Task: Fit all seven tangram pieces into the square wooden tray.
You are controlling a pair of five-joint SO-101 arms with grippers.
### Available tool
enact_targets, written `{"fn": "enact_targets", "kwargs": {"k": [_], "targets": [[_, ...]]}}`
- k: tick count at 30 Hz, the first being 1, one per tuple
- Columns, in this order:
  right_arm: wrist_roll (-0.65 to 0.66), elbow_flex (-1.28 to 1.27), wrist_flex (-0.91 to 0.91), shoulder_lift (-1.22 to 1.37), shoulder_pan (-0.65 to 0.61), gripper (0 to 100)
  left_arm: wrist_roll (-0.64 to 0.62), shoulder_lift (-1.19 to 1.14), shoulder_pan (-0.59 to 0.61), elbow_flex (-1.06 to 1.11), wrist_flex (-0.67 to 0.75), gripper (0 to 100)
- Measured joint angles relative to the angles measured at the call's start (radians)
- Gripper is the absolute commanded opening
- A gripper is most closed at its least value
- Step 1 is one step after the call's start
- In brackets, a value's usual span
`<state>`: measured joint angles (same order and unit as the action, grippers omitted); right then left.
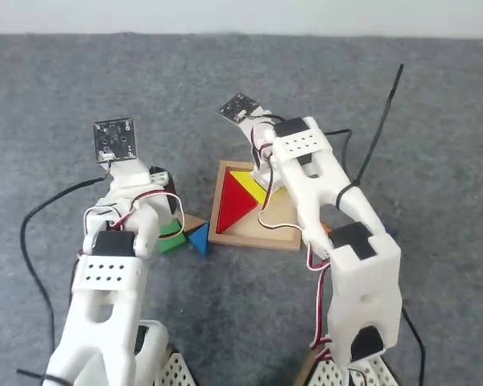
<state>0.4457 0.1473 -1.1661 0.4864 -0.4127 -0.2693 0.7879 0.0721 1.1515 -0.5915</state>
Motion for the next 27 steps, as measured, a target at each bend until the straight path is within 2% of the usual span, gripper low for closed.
{"fn": "enact_targets", "kwargs": {"k": [5, 9, 15, 21, 27], "targets": [[-0.110, -0.029, -0.043, -0.167, 0.066, 4.8, 0.000, 0.000, 0.000, 0.011, 0.006, 1], [-0.112, -0.189, -0.058, -0.281, 0.049, 4.7, 0.009, 0.000, 0.000, 0.018, 0.023, 1], [-0.112, -0.463, 0.160, -0.315, 0.040, 4.7, 0.009, 0.000, 0.000, 0.018, 0.023, 1], [-0.112, -0.474, 0.315, -0.269, 0.017, 5.1, 0.012, 0.000, 0.000, 0.018, 0.023, 1], [-0.114, -0.440, 0.328, -0.209, -0.002, 6.9, 0.012, 0.000, 0.000, 0.018, 0.023, 1]]}}
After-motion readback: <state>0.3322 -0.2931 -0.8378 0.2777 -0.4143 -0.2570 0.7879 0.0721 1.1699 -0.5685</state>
